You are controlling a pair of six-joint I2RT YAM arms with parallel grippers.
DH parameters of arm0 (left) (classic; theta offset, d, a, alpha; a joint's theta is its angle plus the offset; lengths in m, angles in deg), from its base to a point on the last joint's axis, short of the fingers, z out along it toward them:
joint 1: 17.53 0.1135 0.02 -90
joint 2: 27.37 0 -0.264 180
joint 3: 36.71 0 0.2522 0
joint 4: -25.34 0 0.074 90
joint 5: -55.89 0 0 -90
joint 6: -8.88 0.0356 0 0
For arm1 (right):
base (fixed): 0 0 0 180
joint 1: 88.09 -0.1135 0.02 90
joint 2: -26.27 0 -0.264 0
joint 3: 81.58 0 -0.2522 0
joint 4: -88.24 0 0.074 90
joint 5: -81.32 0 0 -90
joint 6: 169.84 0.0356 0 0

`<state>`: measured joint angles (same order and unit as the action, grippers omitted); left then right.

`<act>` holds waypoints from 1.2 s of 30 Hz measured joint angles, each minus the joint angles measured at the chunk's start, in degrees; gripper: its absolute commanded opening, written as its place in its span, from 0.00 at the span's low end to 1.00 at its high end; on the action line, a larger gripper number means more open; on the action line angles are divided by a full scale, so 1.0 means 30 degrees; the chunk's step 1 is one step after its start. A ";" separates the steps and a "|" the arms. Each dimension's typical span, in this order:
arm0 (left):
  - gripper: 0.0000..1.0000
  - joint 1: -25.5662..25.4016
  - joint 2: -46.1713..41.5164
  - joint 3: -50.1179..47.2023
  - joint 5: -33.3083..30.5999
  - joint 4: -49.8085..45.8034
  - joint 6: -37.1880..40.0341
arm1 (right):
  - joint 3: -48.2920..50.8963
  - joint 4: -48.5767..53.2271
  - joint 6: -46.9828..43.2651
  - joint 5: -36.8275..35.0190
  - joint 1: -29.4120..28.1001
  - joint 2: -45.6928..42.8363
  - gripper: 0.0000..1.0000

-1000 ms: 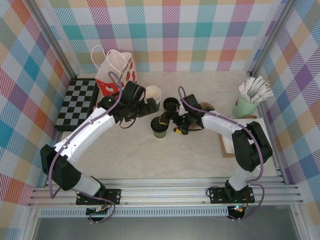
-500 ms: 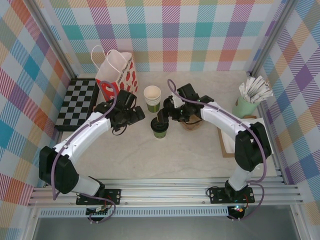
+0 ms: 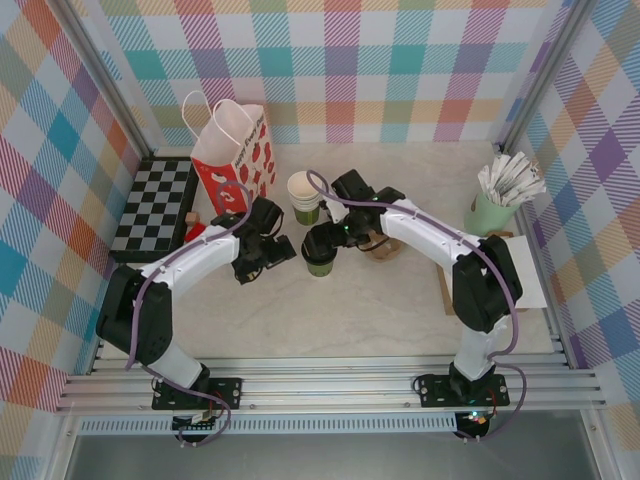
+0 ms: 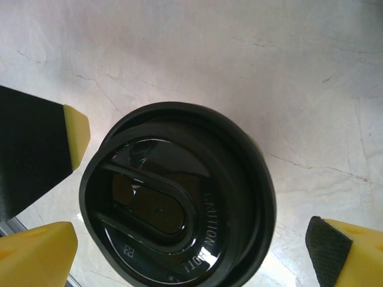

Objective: Pack the takeout coffee

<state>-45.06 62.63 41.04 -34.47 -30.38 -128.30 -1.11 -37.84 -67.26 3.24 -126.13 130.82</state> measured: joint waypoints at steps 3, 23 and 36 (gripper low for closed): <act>1.00 0.0000 0.0131 0.0000 0.0423 0.0452 -0.0051 | -0.0357 0.0182 0.0073 0.0015 -0.0117 0.0138 1.00; 1.00 -0.0029 0.1129 0.0000 0.0911 0.1042 -0.0058 | -0.0911 0.0291 0.2120 0.0102 -0.0503 0.1639 0.66; 1.00 -0.0022 0.0940 0.0248 -0.0925 0.0095 0.0160 | 0.0226 -0.0532 0.1785 0.1574 0.1508 0.0510 0.60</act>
<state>-45.13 65.45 41.78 -37.25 -30.09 -127.81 -0.44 -39.43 -61.91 7.97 -121.61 132.35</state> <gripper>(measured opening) 0.999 0.712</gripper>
